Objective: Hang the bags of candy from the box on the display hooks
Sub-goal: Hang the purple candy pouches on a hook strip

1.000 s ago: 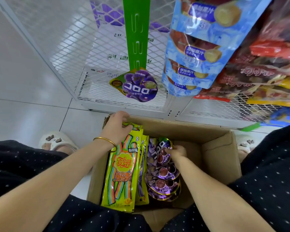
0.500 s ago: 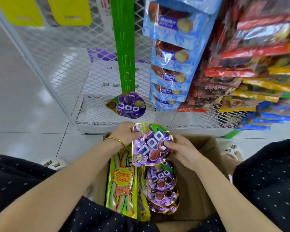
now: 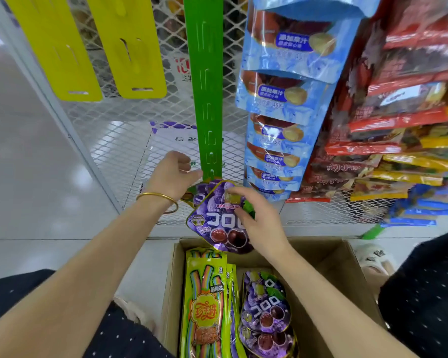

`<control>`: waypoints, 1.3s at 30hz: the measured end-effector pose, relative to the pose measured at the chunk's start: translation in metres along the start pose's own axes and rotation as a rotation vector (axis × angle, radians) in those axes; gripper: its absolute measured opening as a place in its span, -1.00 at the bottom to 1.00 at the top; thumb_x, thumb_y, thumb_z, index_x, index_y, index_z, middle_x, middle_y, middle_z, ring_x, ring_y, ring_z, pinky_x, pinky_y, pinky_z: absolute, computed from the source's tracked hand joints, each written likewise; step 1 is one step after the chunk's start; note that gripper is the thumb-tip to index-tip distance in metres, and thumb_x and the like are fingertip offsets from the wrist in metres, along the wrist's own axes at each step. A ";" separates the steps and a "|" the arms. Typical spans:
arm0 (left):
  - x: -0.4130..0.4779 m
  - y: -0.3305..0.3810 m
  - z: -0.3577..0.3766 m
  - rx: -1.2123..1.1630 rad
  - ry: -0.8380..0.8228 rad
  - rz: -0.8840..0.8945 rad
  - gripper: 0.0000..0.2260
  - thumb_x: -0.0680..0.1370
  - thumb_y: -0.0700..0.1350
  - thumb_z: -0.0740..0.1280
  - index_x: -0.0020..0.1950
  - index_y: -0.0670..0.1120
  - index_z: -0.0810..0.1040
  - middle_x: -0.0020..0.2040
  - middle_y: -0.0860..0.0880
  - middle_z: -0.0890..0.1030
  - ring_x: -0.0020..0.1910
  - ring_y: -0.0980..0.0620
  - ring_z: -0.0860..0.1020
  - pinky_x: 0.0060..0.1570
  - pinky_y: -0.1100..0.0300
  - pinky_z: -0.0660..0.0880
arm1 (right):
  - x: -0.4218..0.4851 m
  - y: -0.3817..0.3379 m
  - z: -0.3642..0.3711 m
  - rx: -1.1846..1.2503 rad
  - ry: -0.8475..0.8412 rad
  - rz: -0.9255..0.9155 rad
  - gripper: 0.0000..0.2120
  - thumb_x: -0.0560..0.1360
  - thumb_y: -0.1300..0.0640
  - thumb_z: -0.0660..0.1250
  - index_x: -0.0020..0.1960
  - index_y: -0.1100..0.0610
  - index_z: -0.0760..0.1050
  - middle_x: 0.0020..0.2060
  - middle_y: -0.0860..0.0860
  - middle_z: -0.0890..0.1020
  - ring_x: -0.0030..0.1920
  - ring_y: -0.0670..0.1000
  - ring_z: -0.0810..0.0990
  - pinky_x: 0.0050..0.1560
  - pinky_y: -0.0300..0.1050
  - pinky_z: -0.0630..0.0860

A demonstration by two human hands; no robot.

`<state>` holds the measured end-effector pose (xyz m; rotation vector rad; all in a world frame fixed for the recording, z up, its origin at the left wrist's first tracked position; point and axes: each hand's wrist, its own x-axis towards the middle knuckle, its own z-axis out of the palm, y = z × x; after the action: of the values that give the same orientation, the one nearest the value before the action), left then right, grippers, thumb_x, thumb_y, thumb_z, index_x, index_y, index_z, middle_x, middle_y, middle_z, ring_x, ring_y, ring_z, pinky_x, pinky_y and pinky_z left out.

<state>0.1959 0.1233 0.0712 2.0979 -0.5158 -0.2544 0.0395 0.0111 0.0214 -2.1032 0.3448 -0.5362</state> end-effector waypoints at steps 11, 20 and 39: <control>0.013 0.015 0.018 -0.008 0.048 0.150 -0.72 0.52 -0.08 0.32 -0.22 -0.30 0.51 -0.32 -0.19 0.50 -0.32 -0.06 0.43 -0.28 0.15 0.32 | 0.022 -0.014 0.016 0.014 0.046 0.017 -0.56 0.51 0.38 0.19 0.30 0.02 0.37 0.23 -0.11 0.49 0.20 -0.25 0.39 0.19 -0.38 0.32; 0.011 0.021 0.013 -0.200 -0.084 0.005 -0.71 0.56 -0.04 0.27 -0.20 -0.27 0.46 -0.24 -0.20 0.44 -0.25 -0.02 0.39 -0.18 0.12 0.28 | 0.039 -0.026 0.024 -0.067 0.105 -0.016 -0.45 0.47 0.39 0.19 0.42 0.09 0.25 0.33 0.02 0.41 0.31 0.02 0.39 0.26 0.01 0.42; -0.003 0.003 0.013 -0.003 0.044 0.144 -0.83 0.52 -0.17 0.32 0.07 -0.20 0.55 0.02 -0.12 0.57 -0.03 -0.04 0.51 0.00 0.14 0.44 | 0.006 0.026 0.033 -0.152 0.052 -0.125 -0.33 0.39 0.49 0.14 0.43 0.07 0.22 0.34 0.16 0.31 0.36 0.11 0.30 0.31 -0.06 0.34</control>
<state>0.1872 0.1135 0.0663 2.0474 -0.6366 -0.1251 0.0605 0.0175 -0.0154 -2.2715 0.2928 -0.6568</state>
